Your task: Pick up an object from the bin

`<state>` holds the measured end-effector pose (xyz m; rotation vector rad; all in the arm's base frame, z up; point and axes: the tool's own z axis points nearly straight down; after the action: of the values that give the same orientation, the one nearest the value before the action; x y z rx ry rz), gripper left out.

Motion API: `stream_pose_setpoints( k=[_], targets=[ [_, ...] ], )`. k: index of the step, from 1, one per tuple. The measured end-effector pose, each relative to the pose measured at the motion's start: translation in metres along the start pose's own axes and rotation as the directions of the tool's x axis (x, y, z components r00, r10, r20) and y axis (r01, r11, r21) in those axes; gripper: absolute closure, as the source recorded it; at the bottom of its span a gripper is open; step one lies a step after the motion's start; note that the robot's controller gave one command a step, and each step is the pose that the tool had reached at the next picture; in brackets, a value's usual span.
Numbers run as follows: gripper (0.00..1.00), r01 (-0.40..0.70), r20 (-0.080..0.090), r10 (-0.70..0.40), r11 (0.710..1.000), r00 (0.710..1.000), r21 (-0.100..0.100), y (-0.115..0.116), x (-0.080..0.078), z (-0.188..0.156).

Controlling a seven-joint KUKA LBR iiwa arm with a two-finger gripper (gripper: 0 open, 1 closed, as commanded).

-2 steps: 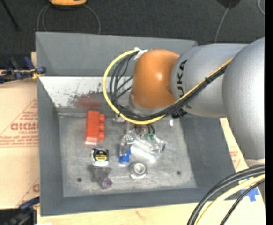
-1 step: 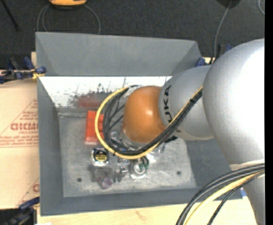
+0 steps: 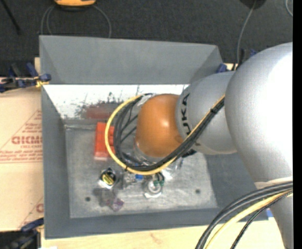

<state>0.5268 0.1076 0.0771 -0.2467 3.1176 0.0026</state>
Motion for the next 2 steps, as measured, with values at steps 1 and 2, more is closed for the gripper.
stream_pose_setpoints(
  k=[1, 2],
  targets=[
    [1.00, 0.020, 0.000, -0.020, 1.000, 1.000, -0.003, 0.0563, -0.0369, -0.0640],
    [0.00, 0.016, -0.011, -0.016, 1.000, 1.000, -0.001, 0.0534, -0.0336, -0.0593]
  ],
)
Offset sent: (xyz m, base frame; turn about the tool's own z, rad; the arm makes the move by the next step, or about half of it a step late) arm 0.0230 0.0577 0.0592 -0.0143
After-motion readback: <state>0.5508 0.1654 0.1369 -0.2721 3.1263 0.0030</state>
